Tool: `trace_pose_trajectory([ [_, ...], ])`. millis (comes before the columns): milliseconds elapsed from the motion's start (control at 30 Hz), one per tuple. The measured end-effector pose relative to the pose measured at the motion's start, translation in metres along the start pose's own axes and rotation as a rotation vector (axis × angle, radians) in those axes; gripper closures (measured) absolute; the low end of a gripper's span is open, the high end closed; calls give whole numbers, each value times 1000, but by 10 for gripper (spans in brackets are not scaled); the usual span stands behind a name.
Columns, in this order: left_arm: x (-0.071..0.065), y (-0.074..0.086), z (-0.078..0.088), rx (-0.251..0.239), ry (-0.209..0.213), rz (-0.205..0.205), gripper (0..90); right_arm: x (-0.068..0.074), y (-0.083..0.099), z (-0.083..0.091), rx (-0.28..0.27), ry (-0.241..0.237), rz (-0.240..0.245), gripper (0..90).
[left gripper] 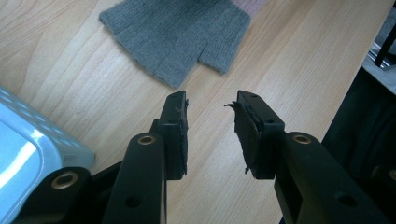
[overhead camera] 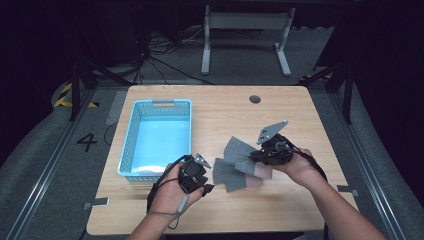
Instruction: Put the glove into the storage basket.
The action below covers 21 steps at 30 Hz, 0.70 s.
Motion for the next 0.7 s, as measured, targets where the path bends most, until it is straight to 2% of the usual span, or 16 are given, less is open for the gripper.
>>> trace_pose_trajectory([
  [233,0,0,-2,3,1,0,652,10,-2,-12,18,-35,38,851],
  [700,1,1,-7,13,4,0,660,17,10,-37,76,-67,56,846],
])
Point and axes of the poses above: each handheld gripper's, and its own axes: z roughly backward along the jaws, y roughly out of its underside, x roughly to its left, the point moved 9 cm from there along -z, roughly forward along the jaws, and after that the axes turned 3 degrees about -z, right-handed, at the moved point
